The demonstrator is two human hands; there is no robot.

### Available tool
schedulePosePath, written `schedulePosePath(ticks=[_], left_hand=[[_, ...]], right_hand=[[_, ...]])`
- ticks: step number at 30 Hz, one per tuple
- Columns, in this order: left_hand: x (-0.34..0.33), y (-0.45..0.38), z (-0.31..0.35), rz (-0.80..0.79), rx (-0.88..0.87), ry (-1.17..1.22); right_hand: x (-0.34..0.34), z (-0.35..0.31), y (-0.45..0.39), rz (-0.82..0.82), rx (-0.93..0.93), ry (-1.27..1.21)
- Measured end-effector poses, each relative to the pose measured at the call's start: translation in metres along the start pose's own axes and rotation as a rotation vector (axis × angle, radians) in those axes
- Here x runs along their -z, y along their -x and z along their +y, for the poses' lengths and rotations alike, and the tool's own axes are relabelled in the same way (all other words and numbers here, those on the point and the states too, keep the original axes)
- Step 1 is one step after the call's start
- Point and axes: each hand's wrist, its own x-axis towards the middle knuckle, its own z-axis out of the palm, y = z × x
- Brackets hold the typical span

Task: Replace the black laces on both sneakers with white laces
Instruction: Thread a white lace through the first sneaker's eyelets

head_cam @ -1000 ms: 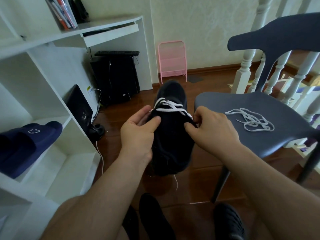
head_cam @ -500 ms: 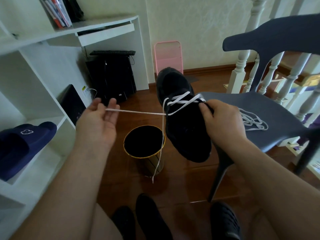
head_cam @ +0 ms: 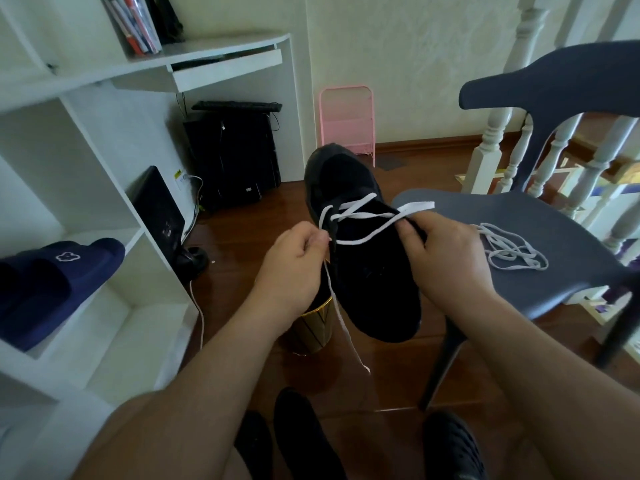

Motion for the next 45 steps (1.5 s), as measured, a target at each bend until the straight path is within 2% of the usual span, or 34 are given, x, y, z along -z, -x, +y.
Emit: schedulePosePath(ticks=[4, 5, 7, 12, 14, 17, 21, 24, 30, 34, 37, 41, 45], left_hand=[[0.029, -0.014, -0.001, 0.359, 0.142, 0.225], [0.038, -0.018, -0.004, 0.401, 0.157, 0.26], [0.045, -0.019, -0.007, 0.356, 0.139, 0.268], [0.017, 0.001, -0.002, -0.039, -0.012, 0.025], [0.008, 0.007, 0.002, -0.048, -0.036, -0.05], [0.007, 0.005, 0.002, -0.062, 0.008, 0.003], [0.011, 0.003, 0.001, -0.133, -0.012, 0.015], [0.014, 0.004, 0.0, -0.064, -0.002, -0.014], [0.037, -0.002, -0.002, 0.201, 0.052, 0.014], [0.042, -0.004, -0.007, 0.188, 0.027, -0.015], [0.045, -0.008, -0.007, 0.216, 0.019, -0.157], [0.05, -0.009, -0.001, 0.365, 0.023, 0.11], [0.042, 0.001, 0.004, 0.372, -0.137, 0.137]], right_hand=[[0.009, 0.005, -0.004, -0.014, -0.036, -0.013], [0.011, 0.005, -0.004, -0.019, -0.05, -0.018], [0.012, 0.004, -0.003, -0.021, -0.061, -0.019], [0.006, -0.006, 0.0, -0.05, -0.08, 0.004], [0.006, -0.007, 0.0, -0.055, -0.067, 0.056], [0.007, -0.005, 0.0, -0.078, -0.05, 0.069], [0.013, 0.001, -0.004, -0.235, -0.164, -0.105], [0.017, 0.005, -0.004, -0.371, -0.211, -0.207], [0.019, 0.007, -0.008, -0.199, -0.33, -0.304], [0.014, 0.011, -0.01, -0.172, -0.453, -0.56], [0.014, 0.012, -0.01, -0.219, -0.549, -0.746], [0.016, 0.013, -0.01, -0.345, -0.745, -1.082], [0.019, 0.011, -0.01, -0.497, -0.783, -1.196]])
